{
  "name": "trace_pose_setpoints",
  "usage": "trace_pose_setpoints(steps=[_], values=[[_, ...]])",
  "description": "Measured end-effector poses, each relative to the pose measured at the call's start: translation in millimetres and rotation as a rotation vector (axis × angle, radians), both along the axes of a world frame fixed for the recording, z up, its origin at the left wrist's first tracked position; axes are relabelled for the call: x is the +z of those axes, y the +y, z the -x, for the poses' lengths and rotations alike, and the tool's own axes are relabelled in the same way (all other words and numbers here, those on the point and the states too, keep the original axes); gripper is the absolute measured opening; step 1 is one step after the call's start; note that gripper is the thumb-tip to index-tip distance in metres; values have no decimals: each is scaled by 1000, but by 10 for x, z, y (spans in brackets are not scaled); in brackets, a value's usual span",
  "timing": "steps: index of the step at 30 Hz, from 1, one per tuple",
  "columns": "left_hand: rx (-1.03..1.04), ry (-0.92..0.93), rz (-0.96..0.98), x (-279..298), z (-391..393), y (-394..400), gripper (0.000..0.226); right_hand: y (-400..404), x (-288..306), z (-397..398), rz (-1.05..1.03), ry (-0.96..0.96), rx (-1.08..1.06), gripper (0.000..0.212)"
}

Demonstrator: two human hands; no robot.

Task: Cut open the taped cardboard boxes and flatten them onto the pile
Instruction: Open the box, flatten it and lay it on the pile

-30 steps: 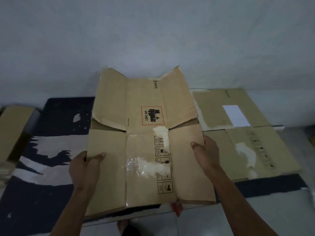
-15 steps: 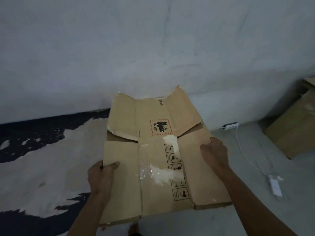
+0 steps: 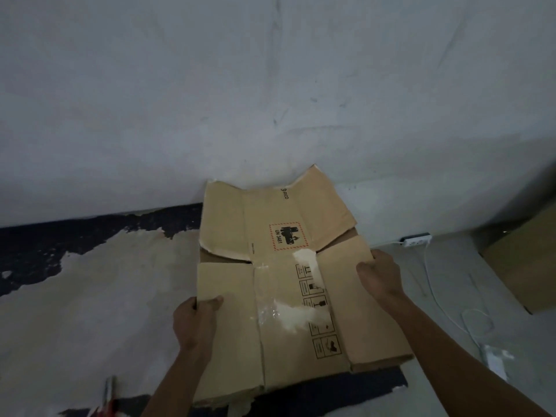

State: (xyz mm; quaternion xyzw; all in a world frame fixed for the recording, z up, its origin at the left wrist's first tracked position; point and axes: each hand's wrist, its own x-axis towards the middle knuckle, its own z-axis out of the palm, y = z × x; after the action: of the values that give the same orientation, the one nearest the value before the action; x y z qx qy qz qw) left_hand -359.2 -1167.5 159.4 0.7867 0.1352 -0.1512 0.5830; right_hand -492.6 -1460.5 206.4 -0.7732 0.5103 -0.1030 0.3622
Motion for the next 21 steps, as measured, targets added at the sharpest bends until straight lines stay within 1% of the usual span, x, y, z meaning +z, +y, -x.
trace_pose_setpoints(steps=[2, 4, 6, 8, 11, 12, 15, 18, 21], values=[[15, 26, -81, -133, -6, -140, 17, -129, -120, -92, -38, 29, 24, 23], [18, -6, -168, -258, 35, -239, 15, -231, -281, -141, -64, 55, 61, 34], [5, -45, -265, -324, 68, -303, 22, -322, -448, -159, -66, 75, 78, 38], [-11, -42, -384, -388, 68, -330, 32, -414, -587, -150, -76, 103, 77, 38], [-62, 40, -636, -464, 79, -334, 38, -544, -774, -95, -105, 183, 98, 43], [-65, 87, -666, -470, 85, -344, 39, -588, -832, -76, -108, 209, 115, 45], [-95, 136, -610, -563, 97, -352, 47, -678, -942, -83, -192, 238, 139, 51], [-153, 136, -619, -650, 168, -382, 49, -632, -987, -116, -355, 169, 96, 59], [-141, 146, -601, -676, 178, -404, 46, -585, -1064, -134, -344, 166, 92, 79]])
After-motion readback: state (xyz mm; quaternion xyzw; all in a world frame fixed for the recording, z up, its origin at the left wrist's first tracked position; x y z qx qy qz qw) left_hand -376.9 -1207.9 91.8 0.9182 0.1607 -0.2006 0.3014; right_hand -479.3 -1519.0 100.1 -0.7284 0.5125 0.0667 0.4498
